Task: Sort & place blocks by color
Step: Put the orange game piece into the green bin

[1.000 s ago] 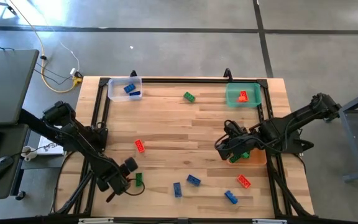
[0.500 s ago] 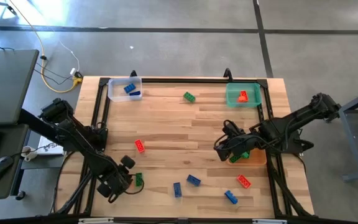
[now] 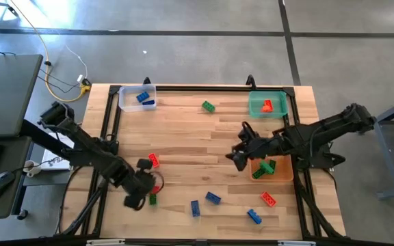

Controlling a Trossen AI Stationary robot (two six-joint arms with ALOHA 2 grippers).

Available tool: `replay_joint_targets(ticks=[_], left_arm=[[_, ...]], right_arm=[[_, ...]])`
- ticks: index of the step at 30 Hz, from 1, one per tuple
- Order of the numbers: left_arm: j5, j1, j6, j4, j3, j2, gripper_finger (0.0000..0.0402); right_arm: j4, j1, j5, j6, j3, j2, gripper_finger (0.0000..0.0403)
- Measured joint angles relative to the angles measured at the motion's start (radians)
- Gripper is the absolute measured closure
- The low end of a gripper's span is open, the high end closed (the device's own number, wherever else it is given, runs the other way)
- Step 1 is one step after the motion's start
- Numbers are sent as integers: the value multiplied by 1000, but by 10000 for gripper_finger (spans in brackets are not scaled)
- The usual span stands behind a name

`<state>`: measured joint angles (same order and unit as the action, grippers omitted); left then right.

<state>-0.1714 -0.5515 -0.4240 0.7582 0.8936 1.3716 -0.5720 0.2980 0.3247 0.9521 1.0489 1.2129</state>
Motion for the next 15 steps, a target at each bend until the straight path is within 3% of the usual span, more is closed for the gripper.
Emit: replay_joint_targets(ticks=[8,15], left_arm=[[-161,192,25,-3,59,0,297],[-260,350,125,-51,102,0,297]], right_arm=[[257,-117,-9,-131,0,0,146],[448,-217,-92,-311,0,0,146]])
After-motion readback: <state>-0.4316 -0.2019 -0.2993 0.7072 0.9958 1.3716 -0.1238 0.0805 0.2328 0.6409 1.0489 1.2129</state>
